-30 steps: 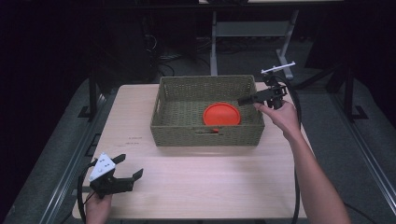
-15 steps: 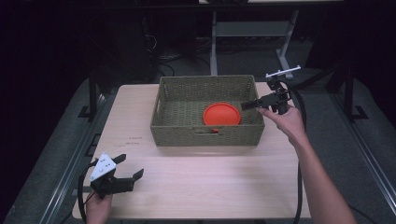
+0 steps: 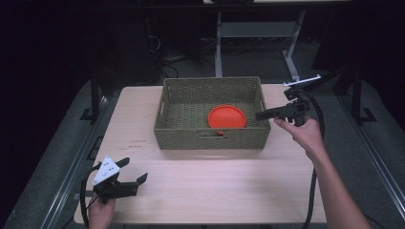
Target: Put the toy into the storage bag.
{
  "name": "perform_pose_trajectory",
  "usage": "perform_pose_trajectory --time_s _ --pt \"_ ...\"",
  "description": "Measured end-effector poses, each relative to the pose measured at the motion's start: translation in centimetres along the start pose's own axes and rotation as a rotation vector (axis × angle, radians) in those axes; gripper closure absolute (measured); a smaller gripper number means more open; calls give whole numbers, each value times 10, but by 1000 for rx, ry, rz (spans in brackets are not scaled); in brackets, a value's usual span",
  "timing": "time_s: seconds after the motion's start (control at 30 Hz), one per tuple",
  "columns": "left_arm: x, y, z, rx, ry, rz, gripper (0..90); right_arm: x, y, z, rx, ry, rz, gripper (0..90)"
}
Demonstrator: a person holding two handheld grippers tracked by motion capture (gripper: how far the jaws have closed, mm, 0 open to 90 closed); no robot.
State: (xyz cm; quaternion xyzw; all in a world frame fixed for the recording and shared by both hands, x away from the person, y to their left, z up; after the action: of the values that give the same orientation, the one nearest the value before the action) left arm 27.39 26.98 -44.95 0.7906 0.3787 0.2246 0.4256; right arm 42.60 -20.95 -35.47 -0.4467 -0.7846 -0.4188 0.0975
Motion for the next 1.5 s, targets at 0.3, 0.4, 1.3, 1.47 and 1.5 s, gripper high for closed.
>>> perform_pose_trajectory --time_s 0.3,0.4,1.3,1.47,1.5 --pt "0 0 0 6 0 0 129 1 -24 -13 -29 -3 -10 149" --pt "0 -1 0 6 -6 -1 128 0 -32 -16 -28 5 -9 152" --pt "0 -3 -2 14 -10 -11 129 -10 -89 -17 -38 -10 -9 152" --pt "0 -3 -2 13 -10 -8 128 -12 -99 -17 -45 -16 -1 152" --pt "0 -3 -2 13 -10 -9 129 -13 -101 -17 -47 -16 -2 152"
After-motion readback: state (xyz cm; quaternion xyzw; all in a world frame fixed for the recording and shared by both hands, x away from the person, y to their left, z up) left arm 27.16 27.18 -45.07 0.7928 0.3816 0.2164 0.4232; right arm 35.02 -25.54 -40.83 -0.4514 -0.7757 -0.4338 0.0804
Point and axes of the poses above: each handheld gripper's, and its own axes: z roughly forward along the jaws, y roughly out of its top, x roughly to its left, the point moved 5 cm from there along z, roughly forward along the jaws, and after that the axes turned 4 degrees about x, right-handed, at the moved point
